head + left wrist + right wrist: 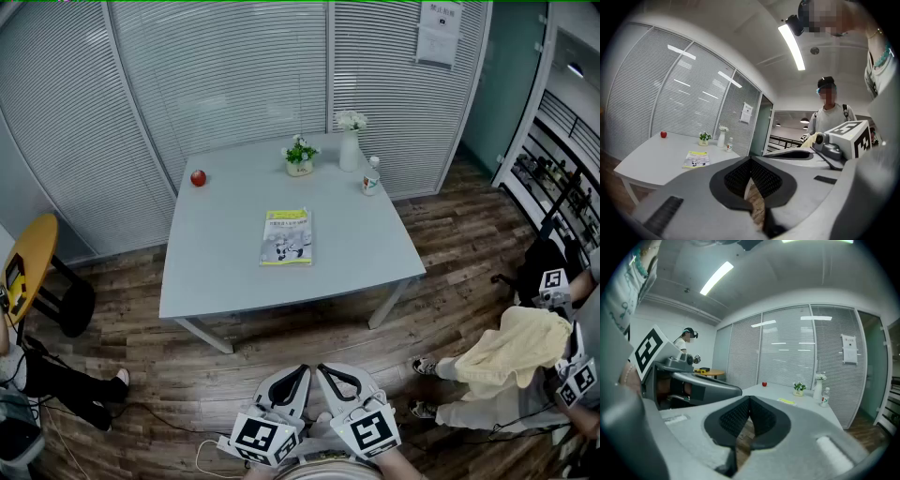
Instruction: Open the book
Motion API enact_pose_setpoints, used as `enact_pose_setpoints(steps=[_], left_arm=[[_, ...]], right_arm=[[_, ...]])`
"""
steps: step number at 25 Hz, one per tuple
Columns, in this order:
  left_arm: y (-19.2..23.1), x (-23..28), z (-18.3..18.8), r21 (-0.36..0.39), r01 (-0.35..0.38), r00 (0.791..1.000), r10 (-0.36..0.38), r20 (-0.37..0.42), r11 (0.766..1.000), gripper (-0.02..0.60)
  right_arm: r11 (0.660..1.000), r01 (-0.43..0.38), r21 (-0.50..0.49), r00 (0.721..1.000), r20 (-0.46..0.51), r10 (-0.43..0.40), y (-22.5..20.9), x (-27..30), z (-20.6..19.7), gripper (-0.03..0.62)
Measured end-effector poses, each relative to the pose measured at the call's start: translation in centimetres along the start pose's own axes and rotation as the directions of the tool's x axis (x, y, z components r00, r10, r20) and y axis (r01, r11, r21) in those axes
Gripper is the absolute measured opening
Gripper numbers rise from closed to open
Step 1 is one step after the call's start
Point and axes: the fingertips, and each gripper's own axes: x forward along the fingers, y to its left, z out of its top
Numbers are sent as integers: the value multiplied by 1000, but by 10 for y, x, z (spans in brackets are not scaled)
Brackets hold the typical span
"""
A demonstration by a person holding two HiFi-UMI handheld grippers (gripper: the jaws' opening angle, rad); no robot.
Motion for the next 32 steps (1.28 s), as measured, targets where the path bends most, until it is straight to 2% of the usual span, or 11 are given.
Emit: enact_pose_setpoints(steps=[7,17,23,32], left_arm=[[-12,8,-3,-3,-11,1000,11,5,1000,-2],[-2,13,-12,-26,-26,1000,26,0,999,-2],[23,32,-6,-10,-3,1000,3,-6,1000,-2],[86,76,31,7,71,997,-71,6,997,-2]], right_arm=[[999,-40,26,998,52,38,-6,-8,-1,3],[998,-46,45,998,44,44,-14,0,-12,3],[999,-20,35,999,43,18,-27,28,-9,3],[999,40,30,998,56,-42,-62,102,21,3]])
